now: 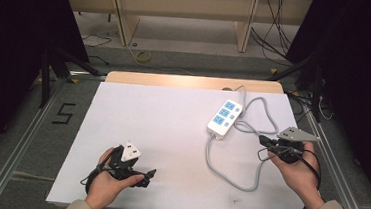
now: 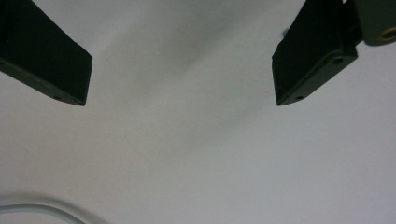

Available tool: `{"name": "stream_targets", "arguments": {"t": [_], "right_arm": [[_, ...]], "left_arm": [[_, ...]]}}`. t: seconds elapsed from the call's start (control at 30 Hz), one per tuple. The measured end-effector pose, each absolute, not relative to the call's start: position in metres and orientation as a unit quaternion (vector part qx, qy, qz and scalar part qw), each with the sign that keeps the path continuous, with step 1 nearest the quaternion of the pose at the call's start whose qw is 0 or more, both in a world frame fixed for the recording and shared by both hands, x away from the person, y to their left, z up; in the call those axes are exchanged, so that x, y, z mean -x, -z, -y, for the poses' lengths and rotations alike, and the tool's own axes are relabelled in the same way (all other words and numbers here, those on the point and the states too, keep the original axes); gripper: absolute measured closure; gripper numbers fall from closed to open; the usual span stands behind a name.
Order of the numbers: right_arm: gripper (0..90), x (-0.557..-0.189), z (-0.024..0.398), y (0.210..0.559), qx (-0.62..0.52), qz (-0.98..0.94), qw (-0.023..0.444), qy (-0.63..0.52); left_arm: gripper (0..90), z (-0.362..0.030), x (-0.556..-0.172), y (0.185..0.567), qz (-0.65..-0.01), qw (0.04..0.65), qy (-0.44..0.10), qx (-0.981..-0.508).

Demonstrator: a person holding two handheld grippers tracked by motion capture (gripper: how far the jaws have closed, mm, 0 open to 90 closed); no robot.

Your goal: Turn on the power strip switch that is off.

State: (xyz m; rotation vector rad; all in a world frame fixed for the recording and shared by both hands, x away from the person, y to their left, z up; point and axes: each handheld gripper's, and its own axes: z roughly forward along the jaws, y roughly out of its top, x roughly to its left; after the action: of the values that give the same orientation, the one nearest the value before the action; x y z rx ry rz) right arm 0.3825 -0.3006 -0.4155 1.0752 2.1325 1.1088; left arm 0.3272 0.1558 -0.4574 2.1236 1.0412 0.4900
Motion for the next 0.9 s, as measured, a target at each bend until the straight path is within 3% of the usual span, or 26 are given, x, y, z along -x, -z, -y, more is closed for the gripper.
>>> {"name": "stream_targets", "arguments": {"t": [0.9], "right_arm": [[90.0,-0.418,0.288,0.412,-0.398,-0.789,0.248,-0.398]], "left_arm": [[5.1,-0.156,-0.327,0.457,-0.403,0.356,-0.192,-0.821]]}}
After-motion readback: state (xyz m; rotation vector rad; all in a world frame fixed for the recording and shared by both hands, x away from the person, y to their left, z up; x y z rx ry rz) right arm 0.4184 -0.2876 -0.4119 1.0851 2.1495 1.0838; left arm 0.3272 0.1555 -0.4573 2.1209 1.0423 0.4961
